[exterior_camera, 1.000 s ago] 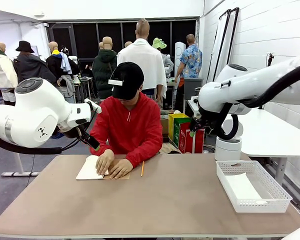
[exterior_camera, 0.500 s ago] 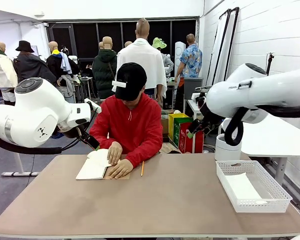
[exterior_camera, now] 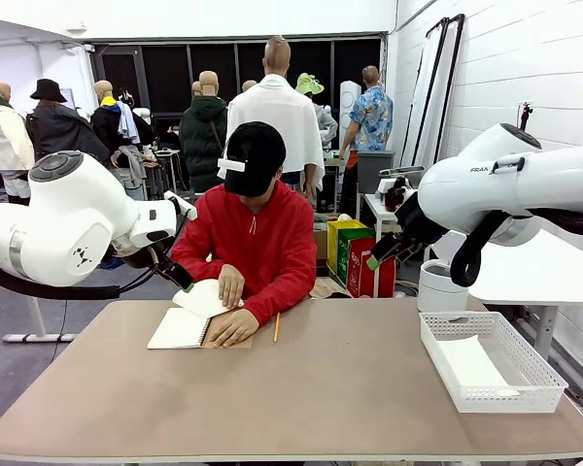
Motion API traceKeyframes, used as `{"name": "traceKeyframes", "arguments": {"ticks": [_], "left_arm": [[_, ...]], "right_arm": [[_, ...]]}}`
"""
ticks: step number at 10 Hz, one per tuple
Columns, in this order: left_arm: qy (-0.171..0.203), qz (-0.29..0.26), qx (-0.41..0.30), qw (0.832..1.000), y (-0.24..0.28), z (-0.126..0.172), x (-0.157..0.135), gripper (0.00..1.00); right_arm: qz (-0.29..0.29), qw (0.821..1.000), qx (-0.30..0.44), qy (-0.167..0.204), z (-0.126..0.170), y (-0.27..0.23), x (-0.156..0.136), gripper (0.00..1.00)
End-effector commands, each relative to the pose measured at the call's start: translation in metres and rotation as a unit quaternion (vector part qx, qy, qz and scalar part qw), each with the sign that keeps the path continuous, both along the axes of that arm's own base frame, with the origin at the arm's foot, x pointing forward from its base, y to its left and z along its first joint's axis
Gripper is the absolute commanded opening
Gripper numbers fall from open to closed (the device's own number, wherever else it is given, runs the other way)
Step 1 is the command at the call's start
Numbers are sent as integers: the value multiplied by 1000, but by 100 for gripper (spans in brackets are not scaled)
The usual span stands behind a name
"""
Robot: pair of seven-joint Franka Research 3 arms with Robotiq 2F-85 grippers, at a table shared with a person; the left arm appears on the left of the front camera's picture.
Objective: Sort the paper based on its condition.
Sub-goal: If a person hands you a paper, place it in the Organizing basket , and if it's crumpled, put it in the Trash can.
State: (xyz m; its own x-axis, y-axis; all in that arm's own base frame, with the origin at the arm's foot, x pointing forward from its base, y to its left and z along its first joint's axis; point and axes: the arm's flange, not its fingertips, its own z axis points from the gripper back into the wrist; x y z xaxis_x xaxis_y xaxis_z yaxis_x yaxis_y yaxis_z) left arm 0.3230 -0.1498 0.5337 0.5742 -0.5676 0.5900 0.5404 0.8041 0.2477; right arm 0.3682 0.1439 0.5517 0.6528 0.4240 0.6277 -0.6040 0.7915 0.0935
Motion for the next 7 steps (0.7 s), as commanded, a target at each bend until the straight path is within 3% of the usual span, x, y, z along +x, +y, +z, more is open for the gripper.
{"name": "traceKeyframes", "arguments": {"ticks": [1, 7], "left_arm": [[-1, 0, 1, 1000, 0, 0, 0, 100], [-1, 0, 1, 1000, 0, 0, 0, 100]], "right_arm": [[-3, 1000, -1, 2, -2, -1, 1, 100], [-3, 1000, -1, 2, -2, -1, 1, 100]]}}
